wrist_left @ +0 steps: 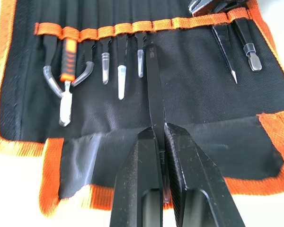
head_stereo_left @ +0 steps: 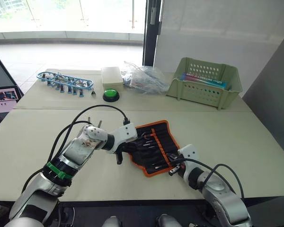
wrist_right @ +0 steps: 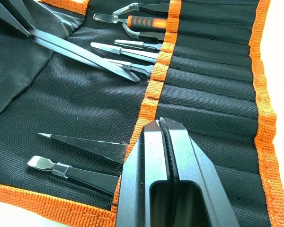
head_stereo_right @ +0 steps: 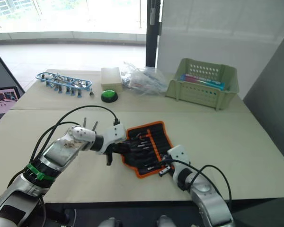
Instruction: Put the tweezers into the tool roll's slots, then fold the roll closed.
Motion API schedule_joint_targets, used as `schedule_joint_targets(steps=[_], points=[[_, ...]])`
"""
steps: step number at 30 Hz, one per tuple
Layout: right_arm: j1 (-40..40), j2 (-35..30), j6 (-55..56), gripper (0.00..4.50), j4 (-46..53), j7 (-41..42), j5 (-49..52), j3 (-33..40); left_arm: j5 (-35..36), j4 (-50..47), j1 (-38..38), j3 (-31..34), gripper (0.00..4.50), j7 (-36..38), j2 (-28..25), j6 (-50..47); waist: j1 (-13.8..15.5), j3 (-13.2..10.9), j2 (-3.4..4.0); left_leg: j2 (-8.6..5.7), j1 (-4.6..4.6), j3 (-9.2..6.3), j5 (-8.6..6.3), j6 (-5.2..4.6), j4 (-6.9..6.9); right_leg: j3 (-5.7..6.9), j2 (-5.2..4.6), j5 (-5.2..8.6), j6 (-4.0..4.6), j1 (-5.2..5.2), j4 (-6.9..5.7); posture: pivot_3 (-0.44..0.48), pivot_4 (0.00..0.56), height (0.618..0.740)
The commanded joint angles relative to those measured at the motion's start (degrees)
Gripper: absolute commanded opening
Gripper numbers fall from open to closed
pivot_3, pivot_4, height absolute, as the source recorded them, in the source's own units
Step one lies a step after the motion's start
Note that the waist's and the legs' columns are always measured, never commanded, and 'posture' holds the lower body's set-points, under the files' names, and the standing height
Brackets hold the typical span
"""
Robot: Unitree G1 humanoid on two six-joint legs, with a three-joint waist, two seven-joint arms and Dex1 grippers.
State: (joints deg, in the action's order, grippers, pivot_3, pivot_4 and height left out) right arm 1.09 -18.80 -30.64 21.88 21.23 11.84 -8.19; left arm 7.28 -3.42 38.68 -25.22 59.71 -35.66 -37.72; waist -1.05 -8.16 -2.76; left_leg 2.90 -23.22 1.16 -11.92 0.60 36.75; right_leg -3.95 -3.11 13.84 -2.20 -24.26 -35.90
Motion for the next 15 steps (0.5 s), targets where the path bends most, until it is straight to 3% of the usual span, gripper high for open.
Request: schedule_joint_targets(steps=[1,15], points=[[1.7,0.0,-2.9,0.0,-1.4,0.3,-0.3,-1.6,-1.5,-0.2,1.7,-0.8,0.04,0.2,1.0,1.4,0.0,0.0,0.0,0.0,0.0,0.0,0.0,0.0,0.0,0.0,0.0,-0.06,-0.11,0.0,0.0,0.0,0.15,0.738],[2.5,0.2,-3.2,0.0,-0.5,-0.3,-0.1,-1.6,-7.0,4.7,3.3,-3.1,0.04,-2.7,8.4,5.1,0.2,0.0,0.0,-0.03,0.0,-0.02,0.0,-0.01,0.02,0.0,0.01,-0.1,-0.17,0.01,-0.05,0.0,0.15,0.738]])
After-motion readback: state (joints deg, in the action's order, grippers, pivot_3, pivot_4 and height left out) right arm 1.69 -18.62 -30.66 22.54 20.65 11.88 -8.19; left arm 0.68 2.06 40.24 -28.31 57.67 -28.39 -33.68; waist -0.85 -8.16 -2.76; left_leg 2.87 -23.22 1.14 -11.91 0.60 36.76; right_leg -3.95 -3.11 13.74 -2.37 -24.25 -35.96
